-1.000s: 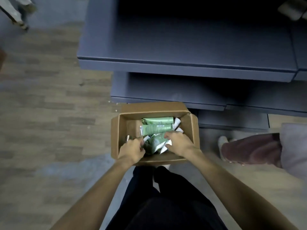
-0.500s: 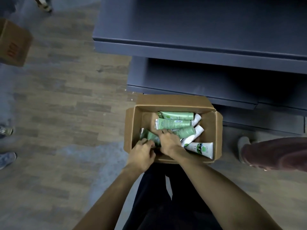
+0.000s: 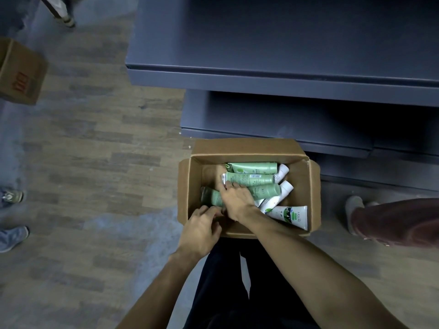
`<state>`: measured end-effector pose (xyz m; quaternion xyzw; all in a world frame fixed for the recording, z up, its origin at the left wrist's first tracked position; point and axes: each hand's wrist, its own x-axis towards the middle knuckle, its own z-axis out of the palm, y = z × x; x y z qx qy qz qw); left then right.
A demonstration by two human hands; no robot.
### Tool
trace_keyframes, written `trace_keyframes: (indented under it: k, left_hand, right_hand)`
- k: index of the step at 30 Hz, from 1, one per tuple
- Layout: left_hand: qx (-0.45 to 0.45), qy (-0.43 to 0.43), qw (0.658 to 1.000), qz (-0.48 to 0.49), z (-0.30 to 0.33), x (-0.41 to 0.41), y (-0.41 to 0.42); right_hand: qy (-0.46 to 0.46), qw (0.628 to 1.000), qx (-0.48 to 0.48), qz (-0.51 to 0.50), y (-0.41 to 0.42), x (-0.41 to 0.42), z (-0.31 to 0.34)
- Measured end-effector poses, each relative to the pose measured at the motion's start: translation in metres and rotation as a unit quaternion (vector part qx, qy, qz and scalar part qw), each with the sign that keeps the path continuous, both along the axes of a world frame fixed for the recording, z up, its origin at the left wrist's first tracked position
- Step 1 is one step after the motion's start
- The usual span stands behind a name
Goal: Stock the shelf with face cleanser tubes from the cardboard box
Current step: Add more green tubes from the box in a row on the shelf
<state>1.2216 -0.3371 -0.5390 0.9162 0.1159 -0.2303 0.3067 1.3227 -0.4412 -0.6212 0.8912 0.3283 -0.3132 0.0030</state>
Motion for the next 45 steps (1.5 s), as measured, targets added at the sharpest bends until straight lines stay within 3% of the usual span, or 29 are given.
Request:
trace_keyframes:
  k: [4, 8, 14, 16, 20, 23, 32, 38, 41, 45]
  left_hand:
    - [-0.016, 0.007, 0.999, 0.03, -0.004, 0.004, -0.005]
    - [-0.002, 0.123, 0.987, 0.108, -0.023, 0.025, -0.016]
    - [-0.051, 0.284, 0.887, 0.36, -0.081, 0.066, -0.025]
    - [-0.081, 0.29, 0.854, 0.425, -0.096, 0.074, -0.027]
    - [-0.087, 0.288, 0.838, 0.456, -0.115, 0.08, -0.027]
    - [-0.132, 0.298, 0.807, 0.492, -0.118, 0.082, -0.026]
    - [-0.217, 0.249, 0.735, 0.592, -0.115, 0.084, -0.031]
    - [-0.141, 0.267, 0.763, 0.572, -0.113, 0.076, -0.035]
    - [-0.161, 0.251, 0.756, 0.583, -0.106, 0.067, -0.037]
    - [-0.192, 0.185, 0.789, 0.554, -0.077, 0.063, -0.045]
  right_hand:
    - [-0.001, 1.0, 0.004, -0.015, -0.012, 0.009, 0.003]
    - [-0.022, 0.999, -0.045, 0.02, -0.047, 0.025, 0.017]
    - [-0.044, 0.991, -0.1, 0.075, -0.084, 0.036, 0.026]
    - [-0.063, 0.988, -0.116, 0.077, -0.084, 0.037, 0.028]
    - [-0.085, 0.983, -0.14, 0.086, -0.076, 0.037, 0.031]
    - [-0.082, 0.983, -0.136, 0.09, -0.076, 0.038, 0.032]
    - [-0.024, 0.98, -0.199, -0.013, -0.092, 0.042, 0.043]
    - [0.003, 0.981, -0.188, -0.043, -0.091, 0.041, 0.039]
    - [0.011, 0.983, -0.181, -0.033, -0.092, 0.047, 0.047]
    - [-0.001, 0.99, -0.131, -0.06, -0.096, 0.05, 0.068]
